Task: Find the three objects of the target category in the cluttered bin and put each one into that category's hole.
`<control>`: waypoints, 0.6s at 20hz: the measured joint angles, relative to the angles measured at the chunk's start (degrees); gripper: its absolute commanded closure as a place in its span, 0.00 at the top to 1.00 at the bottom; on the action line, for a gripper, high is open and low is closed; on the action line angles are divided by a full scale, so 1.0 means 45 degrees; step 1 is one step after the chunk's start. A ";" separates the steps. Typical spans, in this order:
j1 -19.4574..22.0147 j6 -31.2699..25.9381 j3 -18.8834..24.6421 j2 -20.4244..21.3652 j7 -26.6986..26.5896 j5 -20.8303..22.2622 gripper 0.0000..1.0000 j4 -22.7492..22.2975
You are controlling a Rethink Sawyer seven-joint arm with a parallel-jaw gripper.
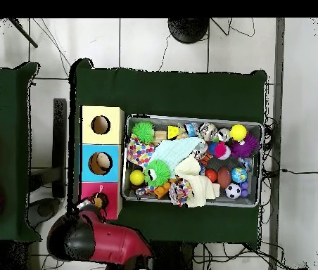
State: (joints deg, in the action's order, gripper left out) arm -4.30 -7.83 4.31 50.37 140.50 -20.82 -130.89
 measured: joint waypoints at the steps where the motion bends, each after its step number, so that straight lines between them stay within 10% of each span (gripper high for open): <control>1: -0.0203 -0.0071 0.0000 0.0058 0.0000 -0.0110 0.00 0.0000; 12: -0.0604 0.0356 0.0286 -0.0421 0.0000 -0.0320 0.00 -0.0051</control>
State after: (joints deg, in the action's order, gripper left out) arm -7.02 -6.23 5.60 48.48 140.50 -22.26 -131.12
